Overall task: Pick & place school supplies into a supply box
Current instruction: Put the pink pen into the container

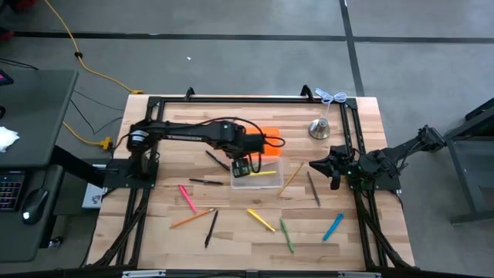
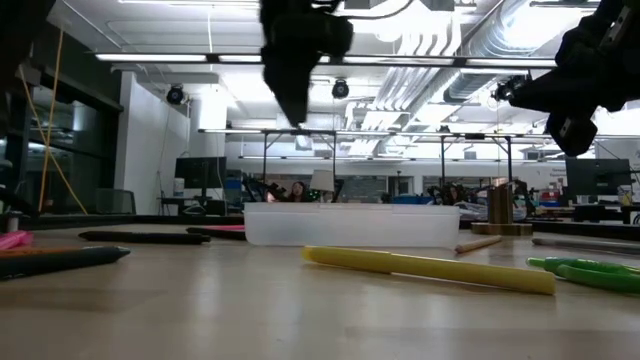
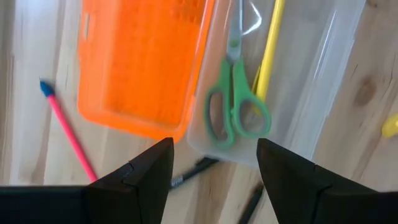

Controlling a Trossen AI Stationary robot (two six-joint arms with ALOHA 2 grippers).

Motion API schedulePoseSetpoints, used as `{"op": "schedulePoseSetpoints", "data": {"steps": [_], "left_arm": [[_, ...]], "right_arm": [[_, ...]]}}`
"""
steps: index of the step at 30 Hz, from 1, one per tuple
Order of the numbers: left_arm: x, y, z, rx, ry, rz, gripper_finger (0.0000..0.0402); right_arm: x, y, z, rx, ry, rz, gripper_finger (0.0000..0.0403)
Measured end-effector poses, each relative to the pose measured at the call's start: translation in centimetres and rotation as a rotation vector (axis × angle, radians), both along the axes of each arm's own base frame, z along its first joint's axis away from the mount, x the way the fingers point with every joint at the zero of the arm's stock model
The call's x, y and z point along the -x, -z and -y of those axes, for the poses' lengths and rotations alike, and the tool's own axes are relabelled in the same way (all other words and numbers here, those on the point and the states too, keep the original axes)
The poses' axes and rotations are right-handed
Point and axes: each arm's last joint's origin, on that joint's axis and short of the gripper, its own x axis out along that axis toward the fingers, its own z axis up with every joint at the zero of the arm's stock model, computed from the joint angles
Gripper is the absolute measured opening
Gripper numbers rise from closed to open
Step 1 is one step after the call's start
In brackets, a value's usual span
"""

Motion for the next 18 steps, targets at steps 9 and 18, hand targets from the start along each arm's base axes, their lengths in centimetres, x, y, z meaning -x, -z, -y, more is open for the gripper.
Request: {"op": "schedulePoseSetpoints", "data": {"steps": [9, 18], "left_arm": [[5.0, 1.4, -0.1, 0.036, -0.102, 0.13, 0.0262], [9.2, 2.5, -2.2, 0.062, -0.207, 0.222, 0.0262]], "right_arm": [[0.0, 0.1, 0.0, 0.007, 0.009, -0.012, 0.0012], [0.0, 0.1, 0.2, 0.014, 0.059, -0.009, 0.0012]]}}
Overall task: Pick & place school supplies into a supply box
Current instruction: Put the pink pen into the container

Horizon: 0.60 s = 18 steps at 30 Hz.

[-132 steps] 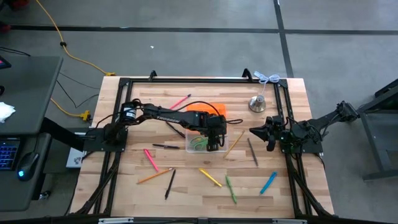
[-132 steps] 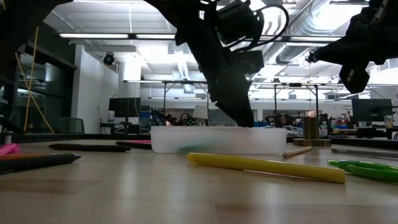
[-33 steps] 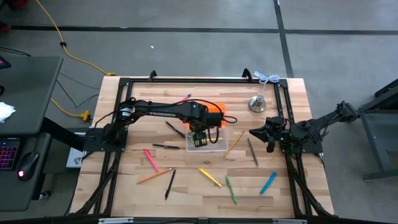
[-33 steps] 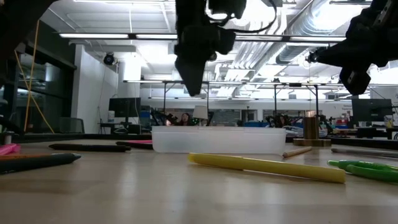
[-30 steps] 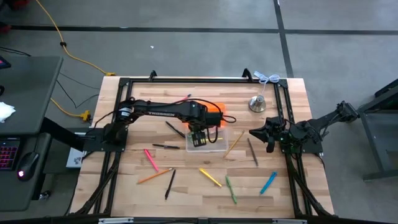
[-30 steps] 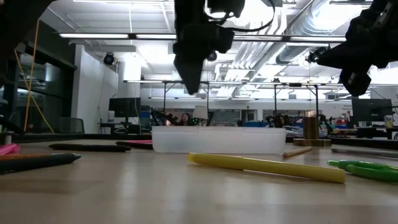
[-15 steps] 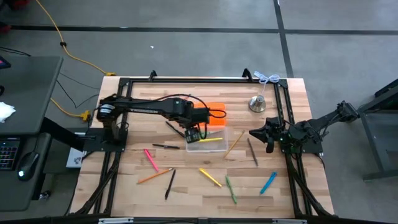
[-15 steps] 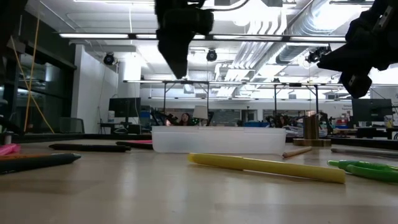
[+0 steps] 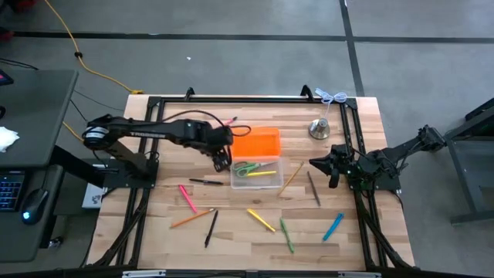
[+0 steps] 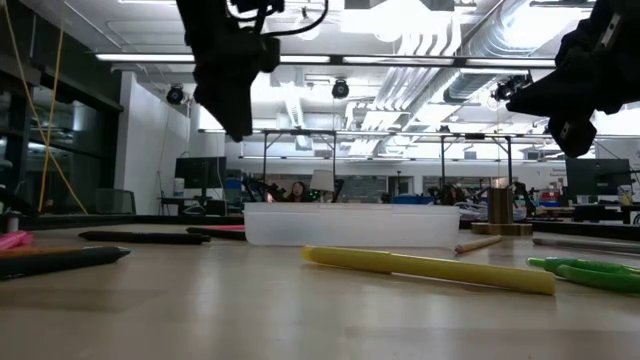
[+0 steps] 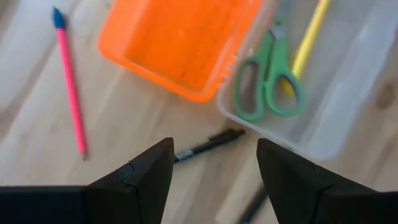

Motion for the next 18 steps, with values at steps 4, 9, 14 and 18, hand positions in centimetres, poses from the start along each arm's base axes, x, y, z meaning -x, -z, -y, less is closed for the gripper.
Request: {"op": "schedulePoseSetpoints", "data": {"steps": [4, 9, 14, 18], "left_arm": [[0.6, 0.2, -2.0, -0.032, 0.0, 0.048, 0.0262], [1.3, 1.1, -5.2, -0.037, 0.008, 0.047, 0.0262], [2.3, 1.9, -8.1, -0.07, -0.008, 0.034, 0.0262], [3.2, 2.3, -10.2, -0.042, -0.015, 0.057, 0.0262]], "right_arm": [[0.0, 0.0, 0.0, -0.001, -0.009, -0.001, 0.0012], [0.0, 0.0, 0.0, -0.003, -0.009, 0.0, 0.0012], [0.0, 0.0, 0.0, -0.005, -0.009, 0.0, 0.0012], [0.0, 0.0, 0.0, -0.005, -0.009, 0.0, 0.0012]]}}
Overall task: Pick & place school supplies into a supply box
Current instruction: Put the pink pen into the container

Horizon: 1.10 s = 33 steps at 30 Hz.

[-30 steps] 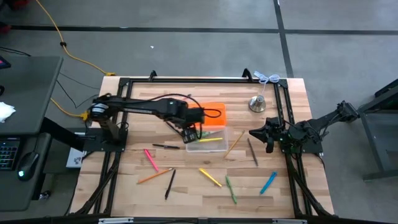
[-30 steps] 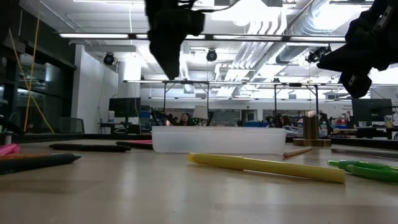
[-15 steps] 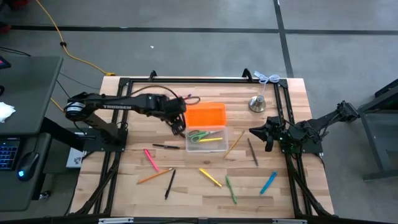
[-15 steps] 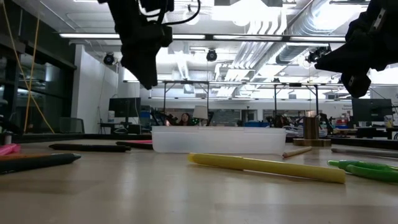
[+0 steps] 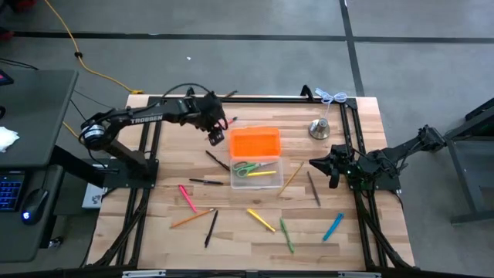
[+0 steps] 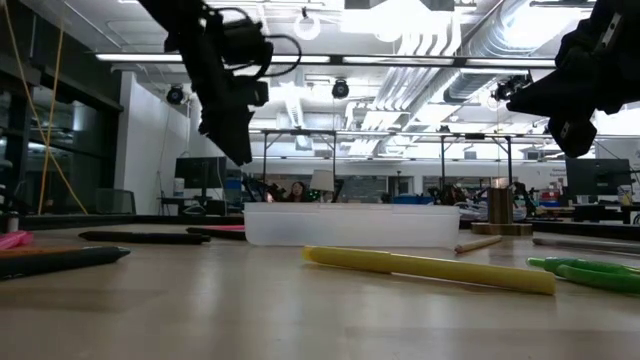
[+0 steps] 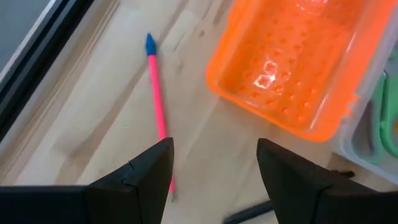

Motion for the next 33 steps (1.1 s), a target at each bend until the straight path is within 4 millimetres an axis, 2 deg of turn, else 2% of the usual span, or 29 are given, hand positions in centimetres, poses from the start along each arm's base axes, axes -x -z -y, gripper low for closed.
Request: {"op": "schedulePoseSetpoints", "data": {"steps": [5, 12, 28, 33], "left_arm": [[0.5, 0.1, -1.5, 0.021, 0.045, 0.044, 0.0262], [1.2, 0.1, -2.8, 0.008, 0.009, 0.048, 0.0262], [1.1, -0.1, -3.1, -0.059, 0.039, 0.047, 0.0262], [0.3, 1.8, -3.5, -0.002, 0.064, 0.011, 0.0262]], "right_arm": [[0.0, 0.0, 0.0, 0.0, 0.0, 0.0, 0.0012], [0.0, 0.0, 0.0, 0.0, -0.001, 0.0, 0.0012], [0.0, 0.0, 0.0, -0.004, -0.001, 0.001, 0.0012], [0.0, 0.0, 0.0, -0.004, 0.0, 0.0, 0.0012]]}}
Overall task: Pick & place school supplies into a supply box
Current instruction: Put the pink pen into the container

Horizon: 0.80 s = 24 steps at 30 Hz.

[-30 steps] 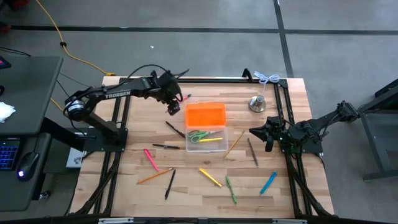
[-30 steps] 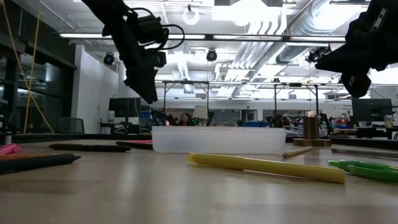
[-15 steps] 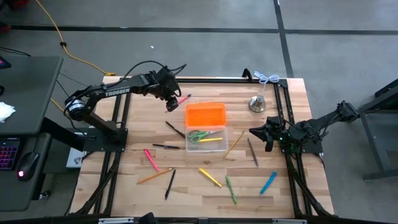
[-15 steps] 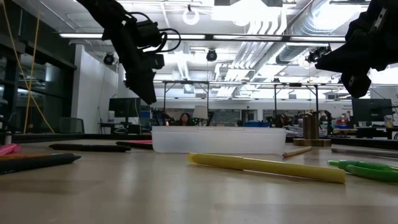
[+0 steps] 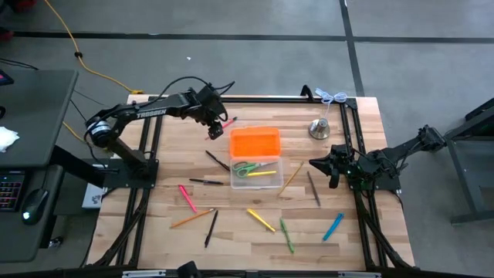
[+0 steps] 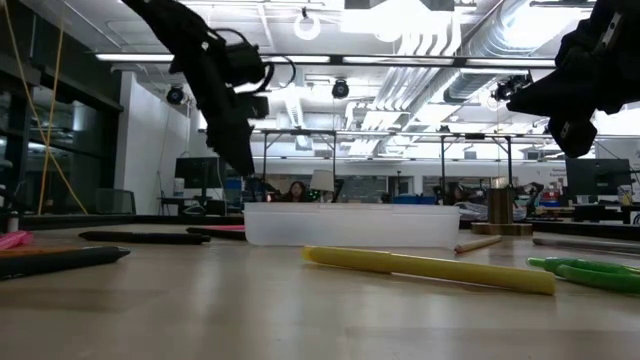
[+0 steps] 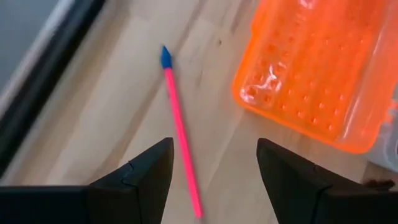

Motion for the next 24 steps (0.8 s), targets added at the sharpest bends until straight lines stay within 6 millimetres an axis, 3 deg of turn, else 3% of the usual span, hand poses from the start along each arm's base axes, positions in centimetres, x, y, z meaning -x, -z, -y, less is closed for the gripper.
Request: {"op": "schedulePoseSetpoints", "data": {"steps": [10, 24], "left_arm": [[-1.4, 3.8, -0.9, 0.082, 0.017, -0.07, 0.0262], [-3.0, 5.0, -2.2, 0.028, 0.025, -0.124, 0.0262]], "right_arm": [[0.0, 0.0, 0.0, -0.023, -0.014, 0.002, 0.0012], [0.0, 0.0, -0.1, -0.051, -0.036, 0.004, 0.0012]]}}
